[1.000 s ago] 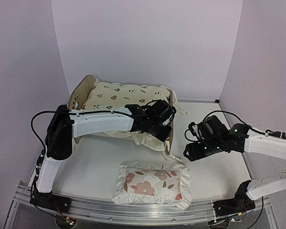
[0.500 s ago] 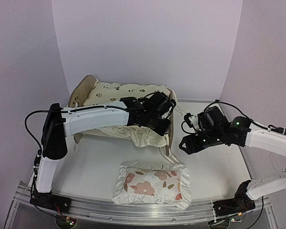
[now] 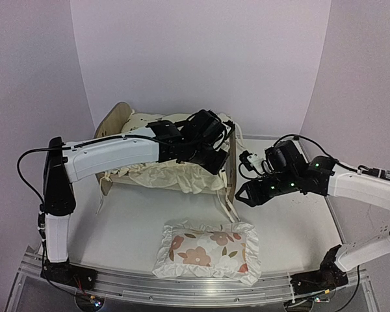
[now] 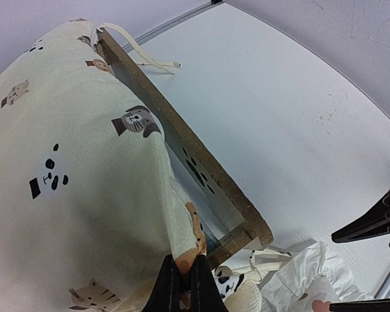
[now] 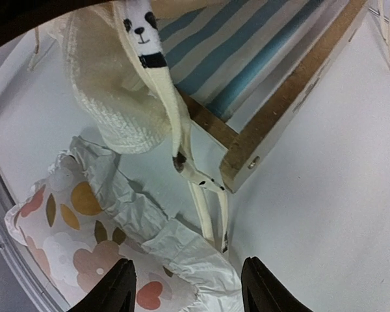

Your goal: Set up the pet bed

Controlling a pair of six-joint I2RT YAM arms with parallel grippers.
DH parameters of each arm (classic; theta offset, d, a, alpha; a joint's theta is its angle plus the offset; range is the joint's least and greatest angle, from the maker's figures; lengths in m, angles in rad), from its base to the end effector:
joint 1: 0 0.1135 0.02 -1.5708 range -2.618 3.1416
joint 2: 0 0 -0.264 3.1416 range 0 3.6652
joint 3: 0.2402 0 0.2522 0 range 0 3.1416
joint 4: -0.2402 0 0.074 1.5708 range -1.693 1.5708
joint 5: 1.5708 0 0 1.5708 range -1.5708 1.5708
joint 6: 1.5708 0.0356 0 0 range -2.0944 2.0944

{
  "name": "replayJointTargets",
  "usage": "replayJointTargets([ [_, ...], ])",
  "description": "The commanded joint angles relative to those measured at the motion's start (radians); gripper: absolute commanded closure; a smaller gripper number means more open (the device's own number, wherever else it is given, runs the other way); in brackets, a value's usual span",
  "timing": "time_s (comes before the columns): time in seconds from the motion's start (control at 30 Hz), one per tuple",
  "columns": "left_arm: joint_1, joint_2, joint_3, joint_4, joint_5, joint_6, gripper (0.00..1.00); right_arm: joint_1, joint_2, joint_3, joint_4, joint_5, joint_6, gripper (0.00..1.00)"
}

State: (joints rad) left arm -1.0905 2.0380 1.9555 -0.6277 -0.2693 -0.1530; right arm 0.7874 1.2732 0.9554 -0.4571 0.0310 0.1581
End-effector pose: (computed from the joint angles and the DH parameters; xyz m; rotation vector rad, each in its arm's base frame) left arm 0.2256 -0.4125 0.3182 0.9000 2.0897 -0.3570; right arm 0.1930 0.1922 0.2697 -0.7236 2.2736 0.4238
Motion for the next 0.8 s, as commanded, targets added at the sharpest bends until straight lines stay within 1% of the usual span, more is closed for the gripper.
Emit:
replayJointTargets([
  [0.0,0.01,-0.103,-0.014,0.062,0.029,0.019,1.0,-0.016,0.01,0.014,0.104,-0.189,-0.029,0.44],
  [0.1,0.015,-0.114,-0.019,0.067,0.038,0.022,1.0,-0.016,0.05,0.04,0.129,-0.241,-0.032,0.44],
  [0.17,0.017,-0.121,-0.018,0.066,0.038,0.027,1.0,-0.016,0.08,0.067,0.135,-0.248,-0.042,0.45],
  [0.3,0.024,-0.152,-0.028,0.061,0.032,0.037,1.0,-0.025,0.104,0.119,0.141,-0.16,-0.065,0.45],
  [0.37,0.028,-0.174,-0.042,0.063,0.033,0.04,1.0,-0.055,0.105,0.141,0.142,-0.147,-0.053,0.46],
  [0.5,0.036,-0.212,-0.065,0.063,0.04,0.05,1.0,-0.18,0.099,0.159,0.16,-0.256,-0.024,0.48],
  [0.57,0.039,-0.225,-0.072,0.064,0.051,0.054,1.0,-0.215,0.112,0.17,0.166,-0.32,-0.037,0.48],
  [0.77,0.045,-0.254,-0.084,0.072,0.091,0.07,1.0,-0.222,0.237,0.257,0.167,-0.452,-0.1,0.48],
])
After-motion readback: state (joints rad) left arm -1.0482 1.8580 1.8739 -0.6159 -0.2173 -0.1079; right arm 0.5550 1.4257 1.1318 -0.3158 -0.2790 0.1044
